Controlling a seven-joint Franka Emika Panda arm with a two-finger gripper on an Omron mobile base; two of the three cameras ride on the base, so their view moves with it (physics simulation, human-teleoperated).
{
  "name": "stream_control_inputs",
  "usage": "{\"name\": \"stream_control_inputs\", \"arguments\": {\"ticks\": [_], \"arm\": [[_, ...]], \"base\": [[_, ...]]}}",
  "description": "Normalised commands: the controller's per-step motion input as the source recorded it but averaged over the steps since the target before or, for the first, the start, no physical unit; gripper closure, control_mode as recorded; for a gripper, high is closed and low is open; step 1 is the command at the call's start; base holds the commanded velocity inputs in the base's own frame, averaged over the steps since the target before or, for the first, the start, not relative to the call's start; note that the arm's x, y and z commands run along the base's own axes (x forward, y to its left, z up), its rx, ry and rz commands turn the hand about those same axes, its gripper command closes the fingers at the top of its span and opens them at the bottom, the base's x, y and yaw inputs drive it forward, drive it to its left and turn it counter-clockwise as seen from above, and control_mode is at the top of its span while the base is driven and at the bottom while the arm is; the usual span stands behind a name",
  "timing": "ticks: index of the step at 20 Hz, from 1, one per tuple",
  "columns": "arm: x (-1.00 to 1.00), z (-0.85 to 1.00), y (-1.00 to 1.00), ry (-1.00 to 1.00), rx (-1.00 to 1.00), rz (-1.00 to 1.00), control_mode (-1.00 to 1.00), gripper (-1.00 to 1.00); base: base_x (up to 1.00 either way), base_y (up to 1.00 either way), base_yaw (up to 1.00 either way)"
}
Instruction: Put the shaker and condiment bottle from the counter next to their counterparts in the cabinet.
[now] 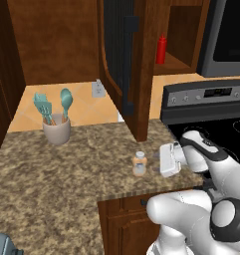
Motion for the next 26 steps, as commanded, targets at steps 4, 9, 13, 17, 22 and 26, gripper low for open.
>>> {"name": "stream_control_inputs", "arguments": {"ticks": [4, 9, 13, 17, 22, 26], "arm": [[0.02, -0.03, 0.1, 0.01, 0.0, 0.0, -1.0, -1.0], [0.1, -0.13, 0.0, 0.03, 0.0, 0.0, -1.0, -1.0], [0.17, -0.16, 0.0, 0.04, 0.0, 0.0, -1.0, -1.0], [0.25, -0.11, 0.0, 0.03, 0.0, 0.0, -1.0, -1.0], [0.22, -0.05, 0.0, 0.04, 0.0, 0.0, -1.0, -1.0], [0.07, -0.18, 0.06, 0.05, 0.0, 0.0, -1.0, -1.0]], "base": [[0.0, 0.0, 0.0], [0.0, 0.0, 0.0], [0.0, 0.0, 0.0], [0.0, 0.0, 0.0], [0.0, 0.0, 0.0], [0.0, 0.0, 0.0]]}}
